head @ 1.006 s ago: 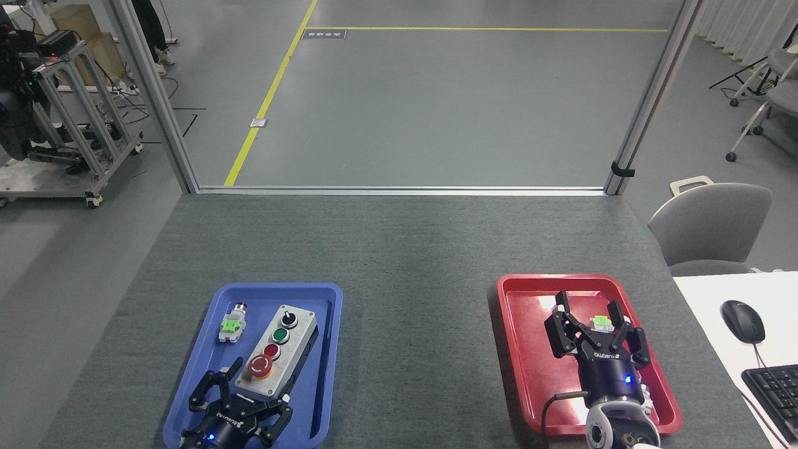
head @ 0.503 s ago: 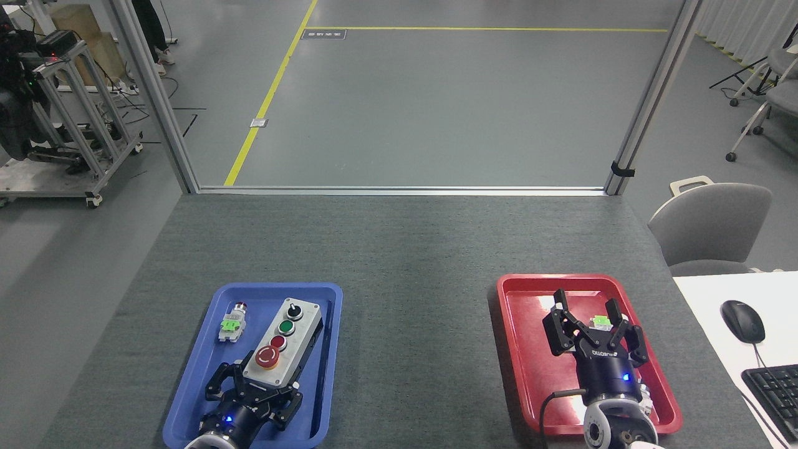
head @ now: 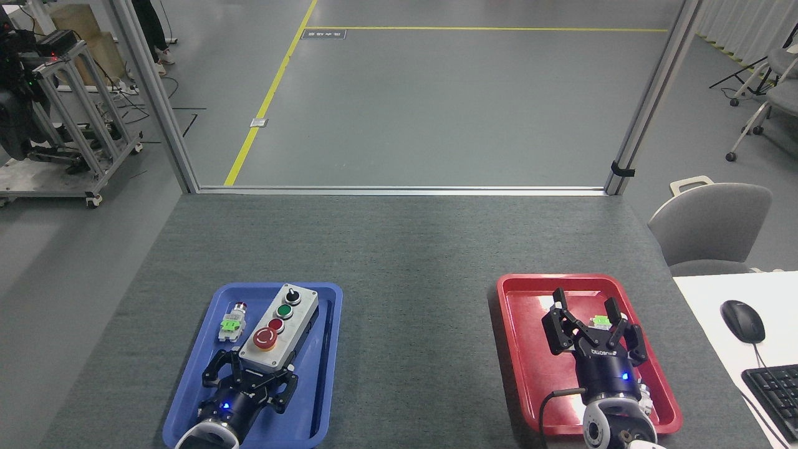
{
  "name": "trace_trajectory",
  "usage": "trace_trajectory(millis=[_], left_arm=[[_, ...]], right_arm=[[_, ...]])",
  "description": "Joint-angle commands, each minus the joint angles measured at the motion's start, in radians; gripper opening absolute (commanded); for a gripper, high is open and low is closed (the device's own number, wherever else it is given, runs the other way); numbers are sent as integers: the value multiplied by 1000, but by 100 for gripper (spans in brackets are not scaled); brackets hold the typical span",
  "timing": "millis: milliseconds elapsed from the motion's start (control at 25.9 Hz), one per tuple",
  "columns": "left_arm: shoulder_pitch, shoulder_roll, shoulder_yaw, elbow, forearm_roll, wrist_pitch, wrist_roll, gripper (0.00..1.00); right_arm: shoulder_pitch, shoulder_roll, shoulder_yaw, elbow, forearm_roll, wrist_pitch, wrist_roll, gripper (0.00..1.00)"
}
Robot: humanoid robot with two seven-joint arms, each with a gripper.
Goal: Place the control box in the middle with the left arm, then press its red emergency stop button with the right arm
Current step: 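Drag the control box with the left gripper toward the robot, then slide the control box with the left gripper to the table middle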
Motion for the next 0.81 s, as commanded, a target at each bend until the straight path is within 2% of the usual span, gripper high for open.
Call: trace_trajectory(millis=[0,77,232,309,464,619,773], left_arm=[[-2,12,2,-8,156,-72,1,0],[4,12,2,-27,225,-109,1,0],[53,14,-4,-179,224,-119,-1,0],[64,-4,-14,-215,222,-111,-2,0],[55,-69,-115,-251,216,-60,-28,0],[18,-138,-213,-226,179,7,-45,0],[-65,-234,-264,-94,115,63,-56,0]], right_arm=[[-2,0,-2,0,0,0,0,100],[-2,0,-2,2,-2,0,0,100],[-2,0,0,3,0,0,0,100],[-2,0,1,3,0,-2,0,100],[-2,0,-2,3,0,-2,-1,100],[-3,-2,-3,3,0,-2,-1,100],[-3,-2,-5,3,-2,-2,-1,100]])
